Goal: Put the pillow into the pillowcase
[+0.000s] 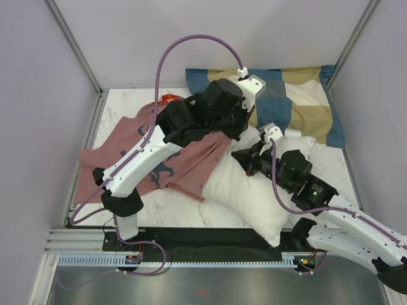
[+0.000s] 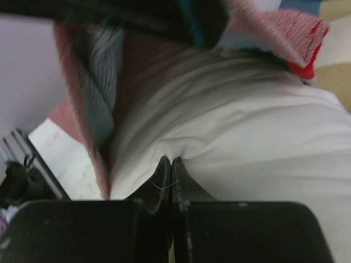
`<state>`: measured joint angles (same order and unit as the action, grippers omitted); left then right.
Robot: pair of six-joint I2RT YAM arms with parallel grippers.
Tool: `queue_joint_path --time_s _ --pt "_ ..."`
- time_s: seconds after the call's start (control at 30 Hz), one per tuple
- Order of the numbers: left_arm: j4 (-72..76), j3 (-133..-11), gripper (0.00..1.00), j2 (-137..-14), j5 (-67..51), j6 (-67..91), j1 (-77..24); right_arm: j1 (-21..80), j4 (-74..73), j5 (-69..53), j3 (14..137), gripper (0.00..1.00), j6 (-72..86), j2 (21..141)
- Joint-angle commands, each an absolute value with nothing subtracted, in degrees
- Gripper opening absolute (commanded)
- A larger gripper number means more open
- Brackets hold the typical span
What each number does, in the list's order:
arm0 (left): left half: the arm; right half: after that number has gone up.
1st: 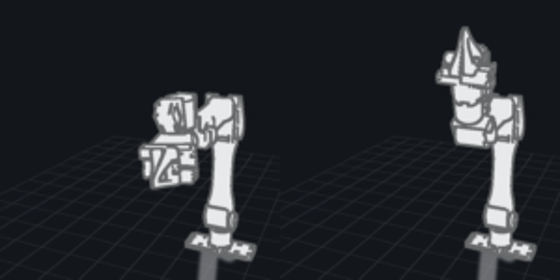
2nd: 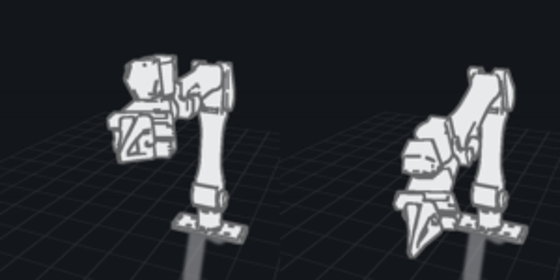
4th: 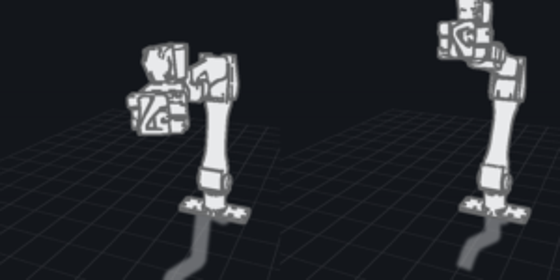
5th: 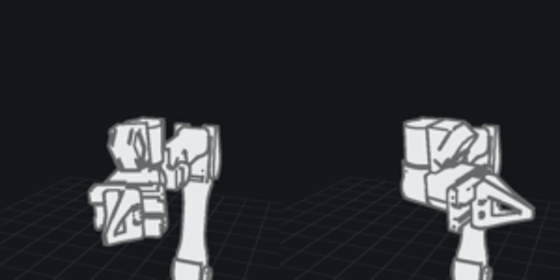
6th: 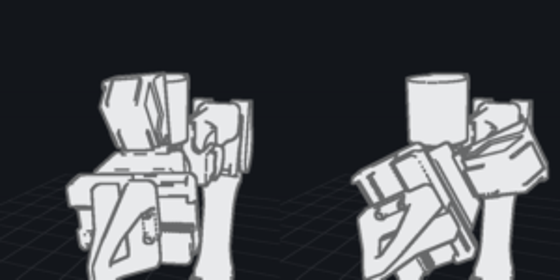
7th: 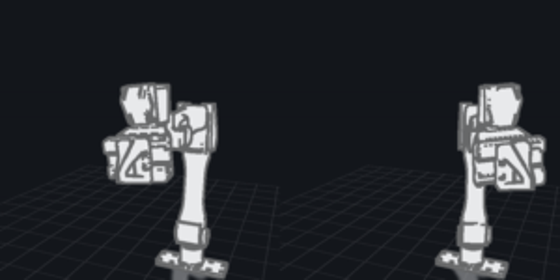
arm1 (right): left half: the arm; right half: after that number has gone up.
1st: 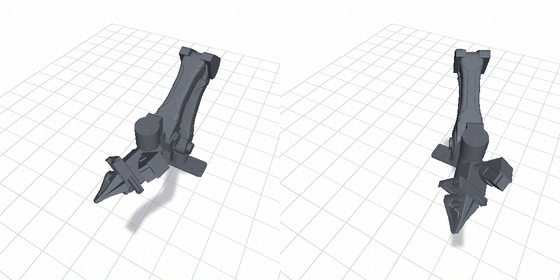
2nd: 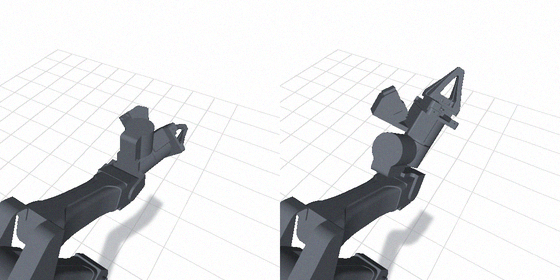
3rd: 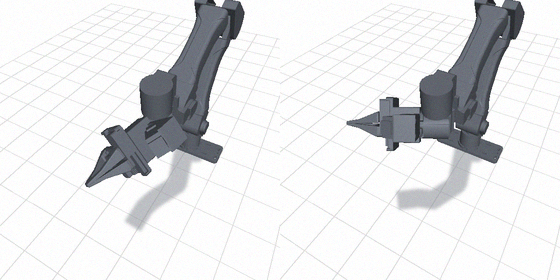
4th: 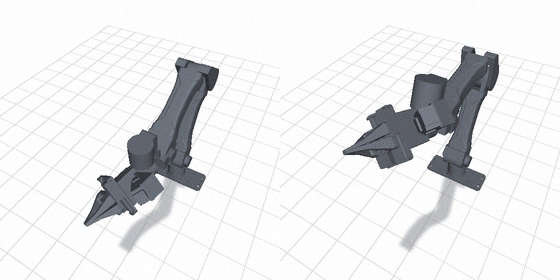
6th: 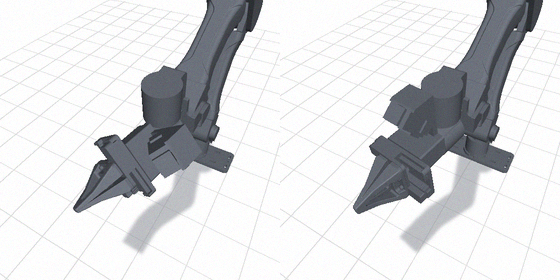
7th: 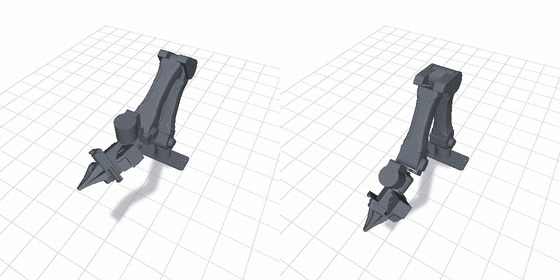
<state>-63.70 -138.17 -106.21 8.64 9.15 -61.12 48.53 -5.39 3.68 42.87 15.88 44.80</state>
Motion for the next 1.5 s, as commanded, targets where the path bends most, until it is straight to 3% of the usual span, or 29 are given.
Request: queue_joint_path --time_s 0.0,0.1,0.23,0.27,0.3,0.33,0.43,0.53,0.67,0.83,1.0,1.27,1.37,1.47 --pt "-50.9 -140.1 0.02 -99.9 -2.2 17.3 -66.9 48.7 10.1 9.5 45.9 0.00 19.8 46.1" --pt "-49.0 -135.5 0.02 -98.4 -0.2 21.5 -68.8 48.4 17.8 12.6 38.0 0.00 25.2 49.6" --pt "-48.9 -125.1 0.04 -94.9 15.4 21.2 -68.2 45.6 22.3 13.4 31.0 0.00 33.4 50.3" --pt "-48.9 -123.1 0.23 -94.2 16.9 19.6 -67.5 45.1 19.9 15.5 30.9 0.00 34.2 49.8" --pt "-49.0 -121.0 0.35 -93.1 17.9 18.5 -67.2 43.9 17.7 16.5 31.5 0.00 34.7 49.2" --pt "-49.2 -117.4 0.63 -92.6 21.6 17.5 -67.1 43.2 15.5 17.4 32.1 0.00 35.2 49.0" --pt "-50.5 -110.0 0.84 -90.4 30.2 16.6 -67.1 39.0 7.4 16.3 35.1 0.00 36.6 49.4" --pt "-50.5 -100.5 0.86 -87.2 35.0 17.5 -67.3 36.1 0.7 15.0 36.8 0.01 38.0 49.0" --pt "-49.7 -87.0 0.86 -81.5 40.2 24.9 -67.7 34.5 -8.2 15.0 39.0 0.11 37.3 47.7" --pt "-45.1 -67.4 0.85 -72.4 42.8 33.0 -67.8 34.0 -15.2 14.0 41.4 0.41 34.3 45.7" --pt "-38.7 -57.5 0.82 -69.3 46.5 35.1 -67.5 34.0 -18.7 10.8 43.8 0.57 32.3 42.6" --pt "-14.9 -44.8 0.78 -69.3 32.1 27.8 -60.6 34.0 -25.2 -1.7 47.6 0.83 29.2 40.0" --pt "-9.0 -42.3 0.88 -68.8 27.4 25.4 -59.9 34.0 -28.9 -3.2 48.0 0.86 27.6 39.8" --pt "-8.8 -43.4 0.89 -72.0 27.3 24.9 -58.6 34.0 -30.0 -3.3 46.6 0.87 27.1 38.6"
